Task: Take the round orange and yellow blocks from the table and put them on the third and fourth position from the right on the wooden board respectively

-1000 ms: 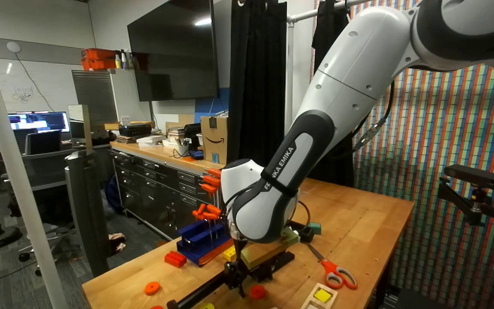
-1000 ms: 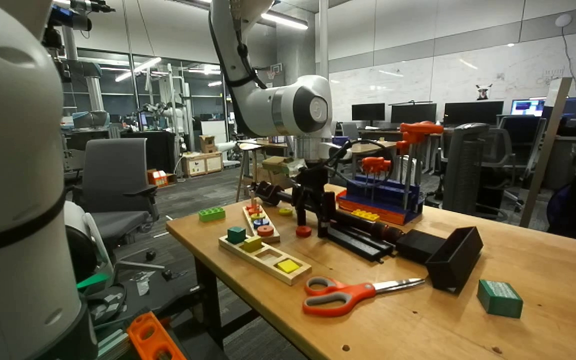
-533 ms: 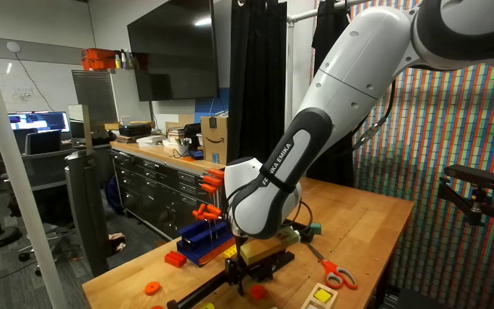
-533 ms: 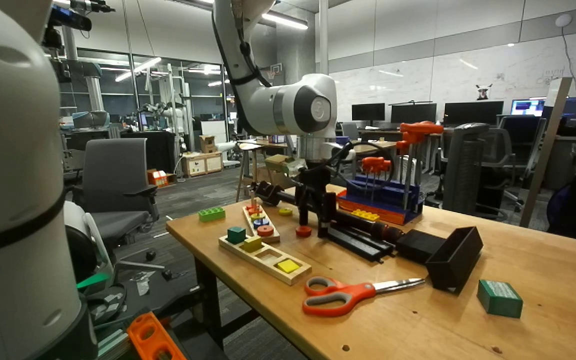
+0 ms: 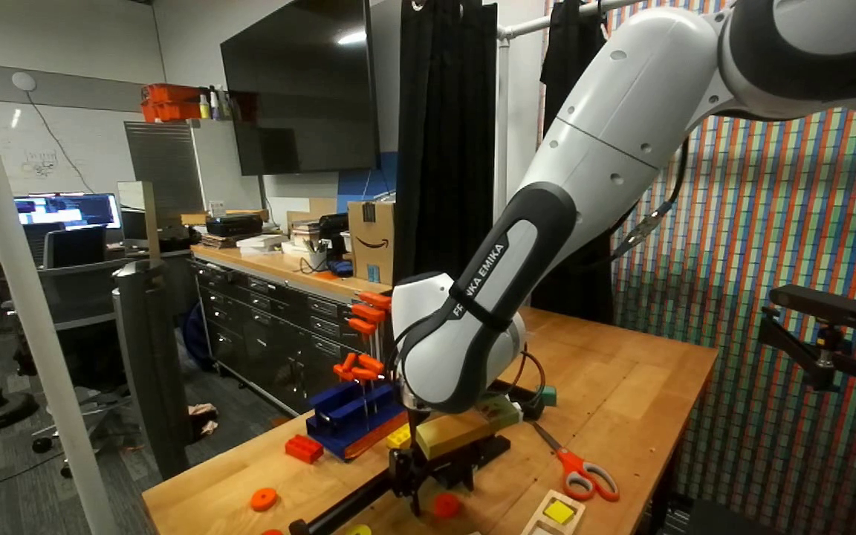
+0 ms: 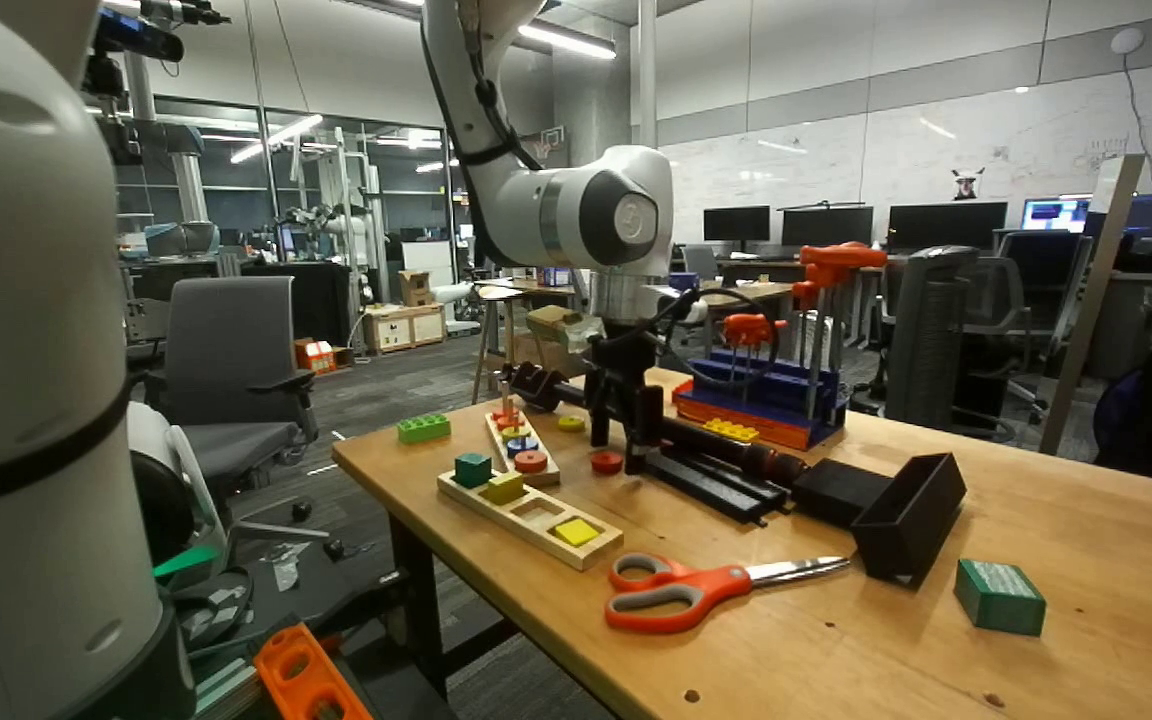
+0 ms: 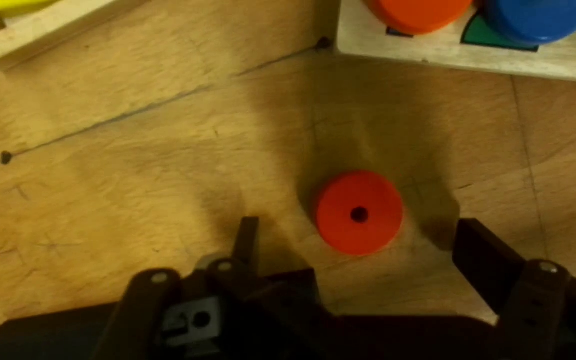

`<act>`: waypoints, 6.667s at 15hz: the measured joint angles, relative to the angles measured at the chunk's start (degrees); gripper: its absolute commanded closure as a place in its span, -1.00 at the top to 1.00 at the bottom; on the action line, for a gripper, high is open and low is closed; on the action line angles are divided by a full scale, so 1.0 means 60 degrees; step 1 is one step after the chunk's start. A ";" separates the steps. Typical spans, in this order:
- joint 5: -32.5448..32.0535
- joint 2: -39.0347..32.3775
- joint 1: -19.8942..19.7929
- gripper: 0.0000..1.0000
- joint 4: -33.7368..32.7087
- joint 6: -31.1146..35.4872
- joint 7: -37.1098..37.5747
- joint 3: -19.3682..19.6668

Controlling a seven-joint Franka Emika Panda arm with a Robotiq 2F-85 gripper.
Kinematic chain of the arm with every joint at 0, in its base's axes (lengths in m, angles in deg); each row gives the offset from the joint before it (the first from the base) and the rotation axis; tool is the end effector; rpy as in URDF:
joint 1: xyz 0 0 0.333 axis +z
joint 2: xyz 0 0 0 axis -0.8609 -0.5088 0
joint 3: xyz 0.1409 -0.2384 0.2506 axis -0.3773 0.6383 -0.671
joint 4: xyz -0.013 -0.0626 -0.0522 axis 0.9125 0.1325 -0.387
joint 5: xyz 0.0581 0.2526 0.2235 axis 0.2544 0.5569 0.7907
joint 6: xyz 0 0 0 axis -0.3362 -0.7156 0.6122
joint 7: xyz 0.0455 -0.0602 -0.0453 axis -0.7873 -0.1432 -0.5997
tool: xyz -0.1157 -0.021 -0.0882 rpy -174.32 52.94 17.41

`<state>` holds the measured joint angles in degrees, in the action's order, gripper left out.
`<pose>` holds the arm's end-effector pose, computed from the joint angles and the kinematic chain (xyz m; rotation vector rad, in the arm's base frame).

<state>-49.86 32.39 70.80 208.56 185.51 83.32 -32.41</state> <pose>0.4805 0.1051 0.2711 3.0789 -0.4659 -0.1393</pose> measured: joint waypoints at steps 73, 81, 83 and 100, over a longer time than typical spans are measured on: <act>0.0575 0.1177 0.0513 -0.52 -0.0103 -0.1323 -0.0534 -0.1781; 0.0743 0.1157 0.0508 -0.52 -0.0103 -0.1558 -0.0561 -0.1778; 0.0804 0.1119 0.0497 -0.52 -0.0103 -0.1583 -0.0588 -0.1774; 0.0902 0.0737 0.0305 -0.52 -0.0539 -0.1902 -0.0937 -0.1672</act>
<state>-44.44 36.82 72.62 205.33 174.09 77.70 -42.44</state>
